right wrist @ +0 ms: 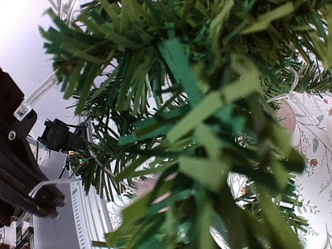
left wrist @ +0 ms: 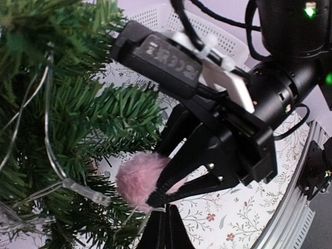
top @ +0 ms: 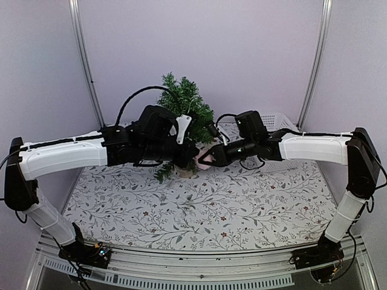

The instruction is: Decorate the small christmas tree

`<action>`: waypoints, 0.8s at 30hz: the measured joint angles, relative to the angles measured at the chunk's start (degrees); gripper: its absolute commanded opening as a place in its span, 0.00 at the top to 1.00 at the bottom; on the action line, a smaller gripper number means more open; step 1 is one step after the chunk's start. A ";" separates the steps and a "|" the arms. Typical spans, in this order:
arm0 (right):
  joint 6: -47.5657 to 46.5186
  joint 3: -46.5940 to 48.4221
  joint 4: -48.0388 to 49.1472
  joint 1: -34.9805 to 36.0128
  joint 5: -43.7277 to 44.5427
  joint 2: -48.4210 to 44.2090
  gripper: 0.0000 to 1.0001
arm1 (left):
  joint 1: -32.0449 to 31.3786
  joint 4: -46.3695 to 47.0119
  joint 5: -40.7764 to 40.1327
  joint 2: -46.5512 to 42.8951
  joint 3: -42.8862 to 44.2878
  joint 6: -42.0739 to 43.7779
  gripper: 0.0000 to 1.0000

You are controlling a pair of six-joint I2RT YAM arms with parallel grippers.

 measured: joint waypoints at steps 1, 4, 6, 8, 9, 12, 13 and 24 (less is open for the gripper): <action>-0.02 0.02 0.00 0.00 0.07 0.00 1.00 | 0.13 -0.31 0.00 0.00 0.00 -0.22 1.00; -0.11 0.02 0.00 0.00 0.28 0.02 1.00 | 1.46 -0.83 0.02 -0.59 -0.46 -0.94 1.00; -0.13 0.02 0.00 0.00 0.42 0.09 1.00 | 1.97 -1.01 0.02 -1.46 -1.07 -1.46 1.00; -0.13 0.02 -0.02 0.00 0.50 0.22 1.00 | 2.32 -1.05 0.02 -2.75 -1.95 -1.79 1.00; -0.15 0.02 -0.04 0.00 0.59 0.28 1.00 | 2.45 -1.07 -0.02 -3.43 -2.29 -1.97 1.00; -0.15 0.02 -0.15 0.00 0.83 0.35 1.00 | 2.64 -1.09 -0.15 -5.05 -3.04 -2.34 1.00; -0.15 0.04 -0.20 0.00 0.85 0.37 1.00 | 2.69 -1.07 -0.26 -5.49 -3.41 -2.49 1.00; -0.17 0.98 -1.09 0.00 1.62 1.11 1.00 | 3.69 -1.88 -2.29 -8.33 -10.05 -4.81 1.00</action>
